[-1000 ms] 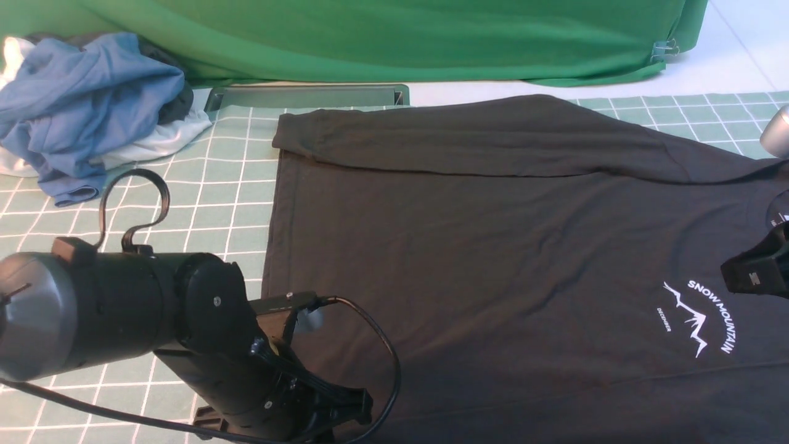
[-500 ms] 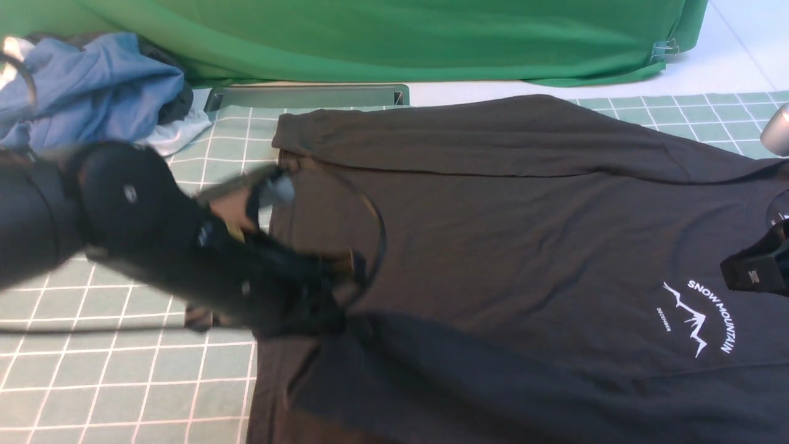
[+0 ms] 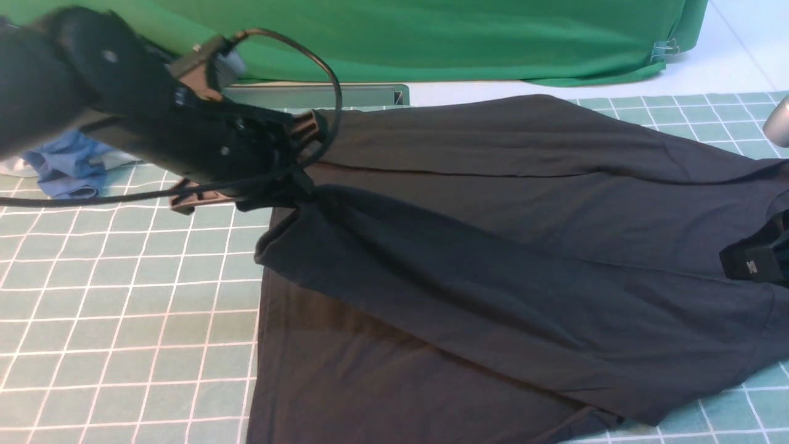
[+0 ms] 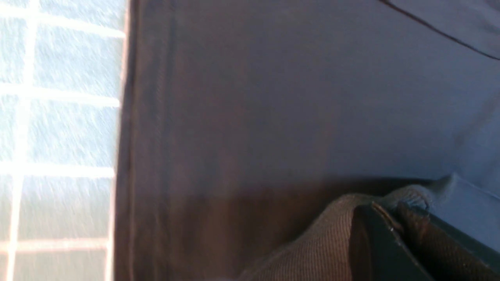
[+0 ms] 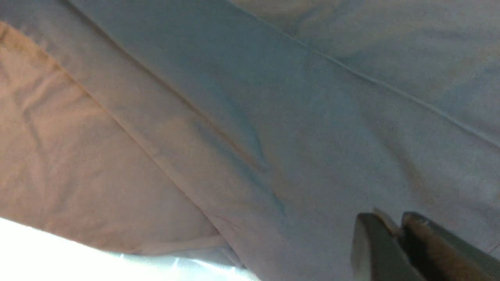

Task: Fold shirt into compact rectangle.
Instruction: 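Fold the left side of the black T-shirt inward over its body, then grab the top left corner of the dark shirt with the left gripper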

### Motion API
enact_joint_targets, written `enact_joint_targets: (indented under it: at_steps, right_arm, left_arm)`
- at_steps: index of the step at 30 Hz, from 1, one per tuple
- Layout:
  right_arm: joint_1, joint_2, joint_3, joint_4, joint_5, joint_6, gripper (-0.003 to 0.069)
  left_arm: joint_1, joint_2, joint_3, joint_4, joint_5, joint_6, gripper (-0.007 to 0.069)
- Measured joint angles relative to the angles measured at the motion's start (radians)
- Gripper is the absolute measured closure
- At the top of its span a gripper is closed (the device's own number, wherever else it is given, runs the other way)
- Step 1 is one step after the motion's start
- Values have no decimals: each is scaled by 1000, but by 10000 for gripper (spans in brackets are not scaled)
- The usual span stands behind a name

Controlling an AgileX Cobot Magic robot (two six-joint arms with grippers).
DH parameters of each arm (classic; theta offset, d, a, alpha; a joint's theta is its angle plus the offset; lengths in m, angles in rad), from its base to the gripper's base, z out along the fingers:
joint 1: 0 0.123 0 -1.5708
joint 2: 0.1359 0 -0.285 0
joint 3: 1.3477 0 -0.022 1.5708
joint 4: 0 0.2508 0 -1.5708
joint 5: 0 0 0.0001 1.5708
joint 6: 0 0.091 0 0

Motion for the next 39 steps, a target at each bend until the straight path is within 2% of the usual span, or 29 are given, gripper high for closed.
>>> enact_joint_targets:
  at_steps: [7,14,18,23,27,39]
  right_arm:
    - [0,0,0,0,-8,0,540]
    - [0,0,0,0,-12,0,533]
    - [0,0,0,0,-12,0,532]
    - [0,0,0,0,-12,1,525]
    - [0,0,0,0,-15,1,523]
    - [0,0,0,0,-41,13,515]
  left_arm:
    - [51,138,-53,3,-58,7,606]
    - [59,249,-59,3,-127,16,599]
    - [61,264,-59,3,-139,5,550]
    - [104,266,-171,3,-98,-14,367]
    - [130,292,-277,3,-95,-38,283]
    - [133,562,-599,32,-9,-97,267]
